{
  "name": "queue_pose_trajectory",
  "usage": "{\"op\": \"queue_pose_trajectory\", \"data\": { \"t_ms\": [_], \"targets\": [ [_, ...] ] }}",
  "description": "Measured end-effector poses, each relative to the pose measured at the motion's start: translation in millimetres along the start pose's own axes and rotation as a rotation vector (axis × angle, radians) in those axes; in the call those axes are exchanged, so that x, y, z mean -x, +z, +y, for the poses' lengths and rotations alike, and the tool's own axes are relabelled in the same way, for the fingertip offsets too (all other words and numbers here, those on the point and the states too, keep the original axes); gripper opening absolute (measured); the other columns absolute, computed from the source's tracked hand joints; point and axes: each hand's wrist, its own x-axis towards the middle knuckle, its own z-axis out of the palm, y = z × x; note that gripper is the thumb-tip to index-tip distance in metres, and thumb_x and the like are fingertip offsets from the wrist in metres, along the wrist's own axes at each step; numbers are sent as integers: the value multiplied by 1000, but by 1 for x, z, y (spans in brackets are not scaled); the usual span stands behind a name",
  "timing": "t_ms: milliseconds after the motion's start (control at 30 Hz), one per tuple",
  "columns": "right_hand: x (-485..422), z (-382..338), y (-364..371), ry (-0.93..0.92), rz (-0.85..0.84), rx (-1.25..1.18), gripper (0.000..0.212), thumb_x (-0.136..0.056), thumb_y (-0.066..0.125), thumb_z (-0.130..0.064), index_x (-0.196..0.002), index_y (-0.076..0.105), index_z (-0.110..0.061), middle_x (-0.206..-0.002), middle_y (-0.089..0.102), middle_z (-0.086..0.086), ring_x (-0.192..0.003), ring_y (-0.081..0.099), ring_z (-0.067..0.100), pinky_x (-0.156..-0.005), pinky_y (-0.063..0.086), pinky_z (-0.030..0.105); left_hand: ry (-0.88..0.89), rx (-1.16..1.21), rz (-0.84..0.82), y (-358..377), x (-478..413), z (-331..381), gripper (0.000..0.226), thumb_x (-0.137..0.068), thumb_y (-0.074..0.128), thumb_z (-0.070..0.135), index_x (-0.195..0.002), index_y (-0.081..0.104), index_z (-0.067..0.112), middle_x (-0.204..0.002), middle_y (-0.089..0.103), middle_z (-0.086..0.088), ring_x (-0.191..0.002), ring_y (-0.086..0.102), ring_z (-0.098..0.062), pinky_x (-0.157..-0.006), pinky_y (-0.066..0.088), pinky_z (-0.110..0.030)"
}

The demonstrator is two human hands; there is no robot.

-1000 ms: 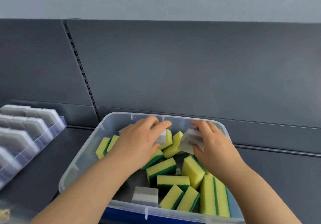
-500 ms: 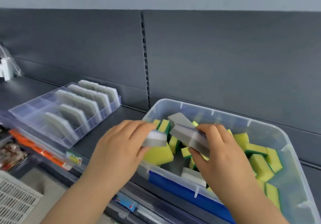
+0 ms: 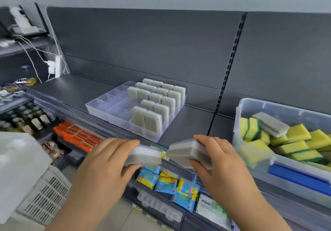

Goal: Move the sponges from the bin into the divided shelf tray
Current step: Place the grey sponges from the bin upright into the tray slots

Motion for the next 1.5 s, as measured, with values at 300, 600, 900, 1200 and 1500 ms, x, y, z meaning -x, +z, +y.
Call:
{"op": "queue_pose_trajectory", "data": {
  "t_ms": [300, 600, 900, 1200, 1500],
  "targets": [
    [-72, -39, 52, 118, 75, -135, 56, -80, 69, -23, -129, 44, -33, -98, 40, -27, -88, 42, 1, -75, 32, 14, -36, 99, 29, 15, -25, -95, 54, -57, 86, 13, -107, 66, 9, -99, 64, -3, -97, 48, -14, -85, 36, -24],
    [-212, -45, 128, 144, 30, -225, 56, -82, 66, -25, -132, 41, -36, -107, 43, -22, -92, 43, -1, -73, 33, 0, -24, 65, -6, 47, -120, -207, 53, -61, 84, 18, -110, 65, 16, -102, 63, 4, -95, 51, -13, -73, 51, -32],
    [-282, -58, 187, 173, -11, -147, 51, -84, 65, -15, -130, 46, -28, -112, 46, -13, -91, 34, -6, -81, 25, -6, -11, 157, -59, 96, -164, -289, 54, -61, 84, 14, -111, 65, 13, -102, 63, 1, -96, 49, -12, -81, 41, -21],
    [-303, -98, 228, 458, 123, 74, 50, -82, 66, -12, -126, 50, -28, -108, 47, -17, -98, 36, -1, -80, 23, 8, 256, 367, -141, 151, -210, -361, 54, -62, 84, 16, -113, 65, 13, -103, 64, 3, -96, 50, -11, -81, 45, -23],
    [-287, -131, 237, 651, 353, 121, 57, -83, 63, -7, -121, 40, -42, -106, 47, -16, -96, 38, -3, -79, 27, 6, 452, 483, -264, 185, -246, -354, 55, -57, 88, 14, -107, 67, 9, -98, 68, -1, -92, 62, -22, -70, 54, -33]
  ]
}}
